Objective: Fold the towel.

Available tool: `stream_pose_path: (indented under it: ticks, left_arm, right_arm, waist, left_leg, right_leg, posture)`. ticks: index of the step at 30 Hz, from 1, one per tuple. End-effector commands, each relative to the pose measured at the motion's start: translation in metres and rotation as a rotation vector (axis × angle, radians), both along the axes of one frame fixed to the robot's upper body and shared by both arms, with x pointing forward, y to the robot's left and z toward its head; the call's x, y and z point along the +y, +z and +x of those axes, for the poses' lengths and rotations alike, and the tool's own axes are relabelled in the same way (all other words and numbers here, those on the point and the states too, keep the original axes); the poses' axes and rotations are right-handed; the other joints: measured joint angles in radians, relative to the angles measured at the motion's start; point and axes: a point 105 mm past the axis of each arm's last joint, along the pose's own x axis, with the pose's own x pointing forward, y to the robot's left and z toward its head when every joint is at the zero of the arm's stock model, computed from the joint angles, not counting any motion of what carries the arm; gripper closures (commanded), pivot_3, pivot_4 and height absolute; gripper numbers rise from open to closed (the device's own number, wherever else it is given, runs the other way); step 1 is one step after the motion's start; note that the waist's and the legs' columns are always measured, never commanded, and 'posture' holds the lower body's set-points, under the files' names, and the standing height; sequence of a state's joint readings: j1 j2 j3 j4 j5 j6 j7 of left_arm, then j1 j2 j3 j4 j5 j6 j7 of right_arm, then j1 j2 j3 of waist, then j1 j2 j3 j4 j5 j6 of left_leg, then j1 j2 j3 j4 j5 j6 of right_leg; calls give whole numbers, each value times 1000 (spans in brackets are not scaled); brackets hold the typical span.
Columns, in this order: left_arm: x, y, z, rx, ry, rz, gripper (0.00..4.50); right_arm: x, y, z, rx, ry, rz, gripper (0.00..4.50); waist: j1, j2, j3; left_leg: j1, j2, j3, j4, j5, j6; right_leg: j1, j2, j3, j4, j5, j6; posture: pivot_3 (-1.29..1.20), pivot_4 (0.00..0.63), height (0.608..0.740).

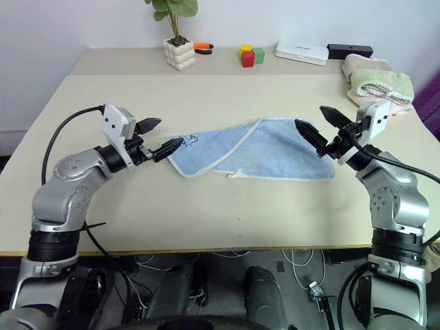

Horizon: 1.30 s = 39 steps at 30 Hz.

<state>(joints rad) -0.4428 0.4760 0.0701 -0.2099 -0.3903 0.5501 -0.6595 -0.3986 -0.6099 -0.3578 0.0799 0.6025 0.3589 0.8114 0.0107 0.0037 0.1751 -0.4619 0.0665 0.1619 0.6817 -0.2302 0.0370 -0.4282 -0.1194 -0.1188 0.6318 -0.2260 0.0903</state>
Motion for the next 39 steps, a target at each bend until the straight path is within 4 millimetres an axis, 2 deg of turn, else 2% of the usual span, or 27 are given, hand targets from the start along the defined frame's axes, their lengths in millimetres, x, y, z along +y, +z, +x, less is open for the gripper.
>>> stream_pose_path:
  ticks: [1,7,11,13,16,20,21,25,28,32,36,39]
  left_arm:
    - [-5,15,-4,-42,-41,-3,43]
    - [-4,12,1,-25,-78,22,43]
    - [-1,13,9,-44,-95,77,43]
    - [4,11,11,-68,-104,123,43]
    - [-1,7,14,-56,-149,118,43]
    - [-14,-3,11,-35,-251,162,43]
    - [-17,-4,11,-38,-267,184,43]
    - [-10,-10,16,-56,-293,285,43]
    - [-13,-16,20,-35,-329,307,43]
    - [-13,-22,27,-8,-355,331,43]
    - [-20,-20,24,17,-440,321,43]
    - [-20,-27,22,23,-477,383,43]
  right_arm:
    - [0,20,-3,-78,-6,-18,0]
    - [-1,24,-3,-121,-56,-23,0]
    - [3,18,-1,-125,-72,-60,0]
    - [9,16,2,-148,-97,-104,0]
    - [20,17,2,-197,-72,-185,0]
    - [29,0,6,-189,-88,-293,0]
    - [32,-3,7,-183,-91,-303,0]
    - [54,-8,18,-157,-168,-279,0]
    - [58,-18,23,-87,-210,-311,0]
    - [58,-9,25,-75,-234,-277,0]
    - [82,-2,25,-116,-198,-253,0]
    - [96,-3,23,-119,-187,-215,0]
  waist:
    - [-1,0,0]
    - [1,0,0]
    - [0,0,0]
    - [-3,0,0]
    - [-3,0,0]
    - [-2,0,0]
    - [-1,0,0]
    - [-8,0,0]
    - [-10,0,0]
    - [-5,0,0]
    - [-13,0,0]
    - [-18,0,0]
  left_leg:
    - [0,0,0,0,0,0]
    - [0,0,0,0,0,0]
    - [0,0,0,0,0,0]
    - [0,0,0,0,0,0]
    - [0,0,1,-1,0,0]
    - [0,0,1,-1,0,0]
    - [0,0,1,-1,0,0]
    - [0,0,1,-1,0,-1]
    - [-1,0,1,-1,0,-1]
    - [-1,0,1,-1,0,-1]
    - [-1,0,1,-1,0,-1]
    - [-1,0,1,-1,1,-1]
  right_leg:
    - [0,0,0,0,0,0]
    - [0,0,0,0,0,0]
    - [0,0,0,0,0,0]
    - [0,0,0,0,0,0]
    - [-1,0,0,0,0,0]
    - [-1,0,0,0,0,0]
    - [-1,0,0,0,0,0]
    - [-1,0,0,0,0,0]
    - [-2,0,0,0,0,0]
    - [-2,0,0,0,0,0]
    - [-3,0,0,0,0,0]
    - [-2,0,0,0,0,0]
  posture:
    - [0,150,740]
    - [0,150,740]
    - [0,150,740]
    - [0,150,740]
    - [0,150,740]
    - [0,150,740]
    - [0,150,740]
    - [0,150,740]
    - [0,150,740]
    - [0,150,740]
    - [0,150,740]
    - [0,150,740]
